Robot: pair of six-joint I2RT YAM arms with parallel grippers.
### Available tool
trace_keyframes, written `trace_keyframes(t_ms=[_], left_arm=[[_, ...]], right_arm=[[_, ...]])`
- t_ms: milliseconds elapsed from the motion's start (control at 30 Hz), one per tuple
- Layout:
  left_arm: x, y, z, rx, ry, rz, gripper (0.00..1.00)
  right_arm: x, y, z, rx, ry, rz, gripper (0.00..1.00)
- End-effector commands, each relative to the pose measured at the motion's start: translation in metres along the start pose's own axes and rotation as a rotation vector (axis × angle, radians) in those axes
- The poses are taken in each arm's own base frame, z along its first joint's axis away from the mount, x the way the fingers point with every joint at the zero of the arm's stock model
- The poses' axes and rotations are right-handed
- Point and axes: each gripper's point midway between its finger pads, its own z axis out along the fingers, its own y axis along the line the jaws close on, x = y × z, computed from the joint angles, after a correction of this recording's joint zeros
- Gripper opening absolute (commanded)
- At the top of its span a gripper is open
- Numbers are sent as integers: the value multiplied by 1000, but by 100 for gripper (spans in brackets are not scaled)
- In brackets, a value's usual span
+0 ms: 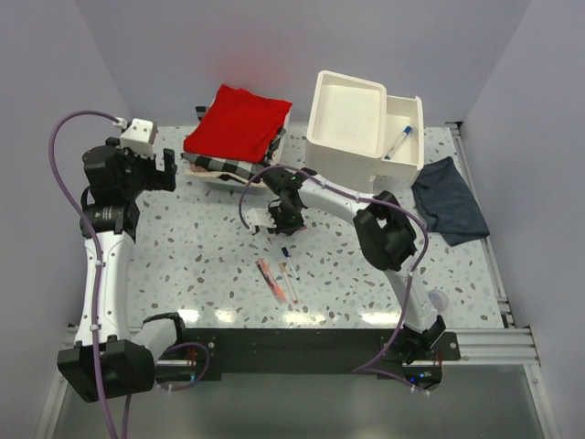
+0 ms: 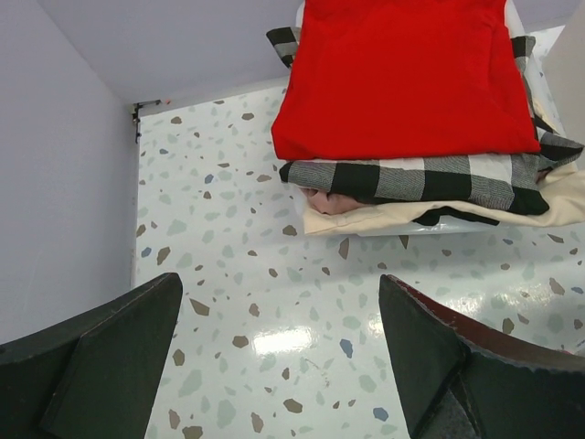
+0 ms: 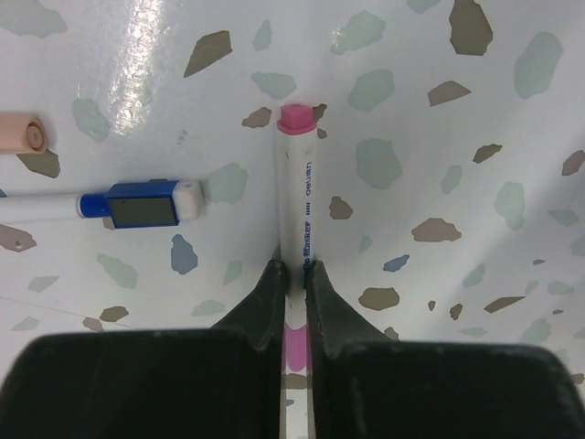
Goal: Sort the stationery into containers
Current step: Pick up the pen from the center of the board, then place the pen in the drawer.
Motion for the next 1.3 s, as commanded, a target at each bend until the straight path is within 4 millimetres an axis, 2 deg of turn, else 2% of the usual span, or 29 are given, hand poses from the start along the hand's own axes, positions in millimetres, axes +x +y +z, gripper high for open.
trace_keyframes(t_ms=[0,67,100,133,200,267,300,333,367,433,467,533,567,633,667,733,767,800,933,1033,1067,1100,1167,1267], left_arm=[[-35,6,-2,-3,-91,12,94],[-40,7,-1,-6,-103,17,94],[-46,8,-1,-8,-117,21,94],[-49,8,-1,-9,-126,24,94],[-54,12,0,-23,-141,34,94],[-61,15,0,-35,-157,48,94],[-62,17,1,-40,-159,50,94],[-63,18,2,-44,-161,53,94],[-68,19,3,-47,-174,56,94],[-69,18,7,-36,-176,40,94],[-72,18,9,-31,-183,34,94],[-75,13,13,2,-189,11,94],[-77,13,16,10,-193,4,94],[-81,9,19,35,-201,-14,93],[-83,9,21,43,-205,-20,93],[-86,7,22,56,-210,-29,93],[-87,6,24,58,-214,-29,93],[-87,5,24,63,-214,-35,93],[-87,4,23,64,-215,-39,93],[-84,3,21,65,-209,-47,93],[-84,2,20,65,-209,-49,93],[-83,3,19,60,-204,-48,93],[-84,4,17,54,-208,-42,93],[-86,6,15,47,-213,-36,93]], right_arm=[[-6,9,-30,19,-13,106,0],[-23,0,-60,88,-75,125,0],[-36,-5,-94,155,-124,147,0],[-44,-9,-111,190,-158,160,0],[-65,-15,-166,298,-250,203,0],[-75,-20,-206,374,-336,287,0],[-81,-23,-233,430,-391,313,0],[-82,-26,-247,453,-436,356,0],[-75,-32,-266,484,-495,495,0],[-71,-43,-306,560,-605,604,0],[-54,-50,-321,571,-665,746,0],[-41,-60,-357,618,-797,908,0],[-13,-69,-374,672,-830,993,0],[9,-78,-400,710,-933,1147,0],[41,-83,-411,769,-937,1226,0],[66,-86,-422,823,-943,1296,0],[88,-89,-425,860,-930,1336,0],[101,-88,-427,890,-917,1375,0],[153,-86,-427,943,-909,1527,0],[182,-85,-426,974,-906,1605,0],[183,-86,-422,971,-900,1618,0],[206,-86,-419,984,-888,1657,0],[219,-86,-409,997,-844,1699,0],[228,-86,-395,985,-807,1727,0]])
